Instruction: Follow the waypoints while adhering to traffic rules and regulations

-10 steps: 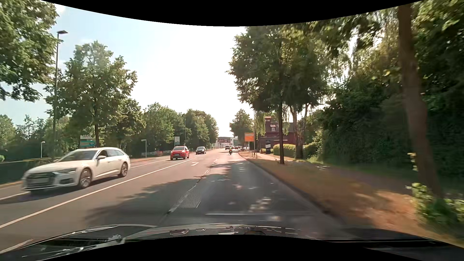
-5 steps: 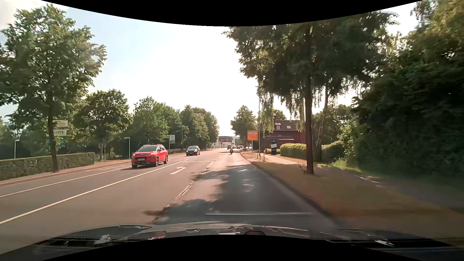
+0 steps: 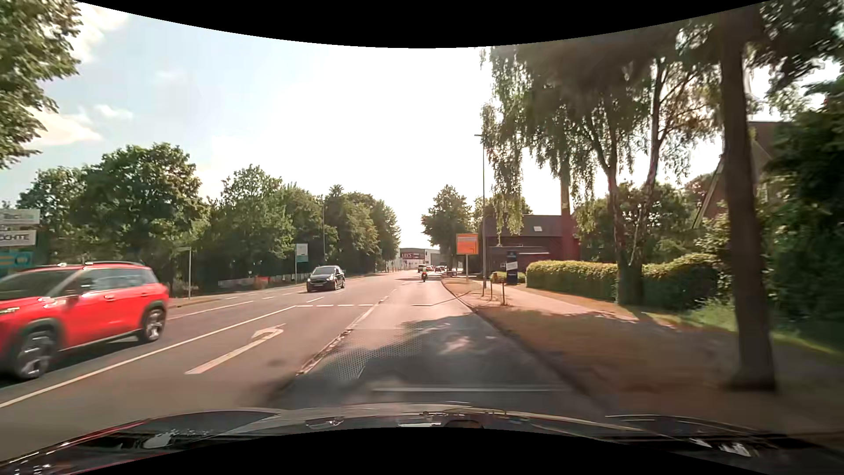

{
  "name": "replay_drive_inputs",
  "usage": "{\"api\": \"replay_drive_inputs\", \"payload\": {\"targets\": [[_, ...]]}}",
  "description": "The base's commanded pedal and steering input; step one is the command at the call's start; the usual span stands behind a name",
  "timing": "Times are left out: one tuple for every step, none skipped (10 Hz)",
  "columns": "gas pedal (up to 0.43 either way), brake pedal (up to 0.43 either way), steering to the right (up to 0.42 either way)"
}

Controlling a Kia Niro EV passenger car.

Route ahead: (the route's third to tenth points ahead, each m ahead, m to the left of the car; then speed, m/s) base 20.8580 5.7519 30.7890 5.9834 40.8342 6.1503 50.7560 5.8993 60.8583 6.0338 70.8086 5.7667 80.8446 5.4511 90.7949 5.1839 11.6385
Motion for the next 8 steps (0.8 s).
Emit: {"api": "replay_drive_inputs", "payload": {"targets": [[0.177,0.000,-0.019],[0.177,0.000,-0.017],[0.169,0.000,-0.014],[0.169,0.000,-0.013],[0.169,0.000,-0.012],[0.169,0.000,-0.011],[0.157,0.000,-0.007],[0.150,0.000,-0.005]]}}
